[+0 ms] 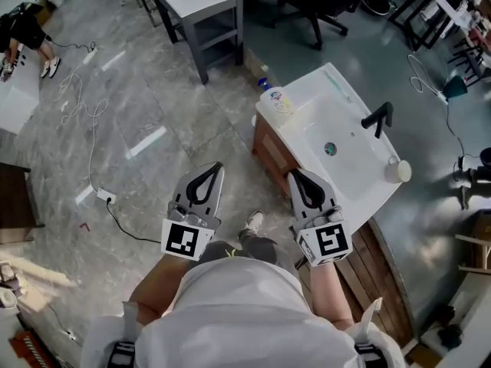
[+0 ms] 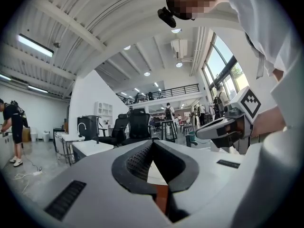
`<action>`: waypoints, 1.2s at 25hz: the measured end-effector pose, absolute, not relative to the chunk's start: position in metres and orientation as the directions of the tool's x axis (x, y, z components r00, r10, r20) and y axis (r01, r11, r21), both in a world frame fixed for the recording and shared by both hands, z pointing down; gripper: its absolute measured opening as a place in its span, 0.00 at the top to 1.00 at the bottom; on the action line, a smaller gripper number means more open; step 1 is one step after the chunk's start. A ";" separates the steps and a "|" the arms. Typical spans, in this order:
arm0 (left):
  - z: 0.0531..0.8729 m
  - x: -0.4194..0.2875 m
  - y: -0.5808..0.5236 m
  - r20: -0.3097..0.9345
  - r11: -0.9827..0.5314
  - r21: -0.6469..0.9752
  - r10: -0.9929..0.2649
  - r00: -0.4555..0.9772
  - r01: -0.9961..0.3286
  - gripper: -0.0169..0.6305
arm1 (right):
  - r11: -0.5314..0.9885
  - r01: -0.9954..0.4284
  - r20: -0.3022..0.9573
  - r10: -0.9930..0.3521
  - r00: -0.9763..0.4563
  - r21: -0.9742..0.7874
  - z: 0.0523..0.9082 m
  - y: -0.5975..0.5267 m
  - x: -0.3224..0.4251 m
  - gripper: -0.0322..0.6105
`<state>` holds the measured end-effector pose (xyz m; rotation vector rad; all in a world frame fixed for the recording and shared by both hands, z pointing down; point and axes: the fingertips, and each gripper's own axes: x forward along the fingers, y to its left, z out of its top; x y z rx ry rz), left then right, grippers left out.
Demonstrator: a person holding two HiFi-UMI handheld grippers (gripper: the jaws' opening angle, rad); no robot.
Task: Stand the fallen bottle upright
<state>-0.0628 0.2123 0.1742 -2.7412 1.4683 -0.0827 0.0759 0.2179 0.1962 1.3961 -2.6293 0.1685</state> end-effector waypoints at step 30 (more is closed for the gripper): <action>0.190 -0.032 0.052 0.042 -0.623 0.013 -0.781 0.623 -0.782 0.95 | 0.489 -0.872 0.252 -0.844 -0.474 -0.004 0.207 0.085 0.092 0.89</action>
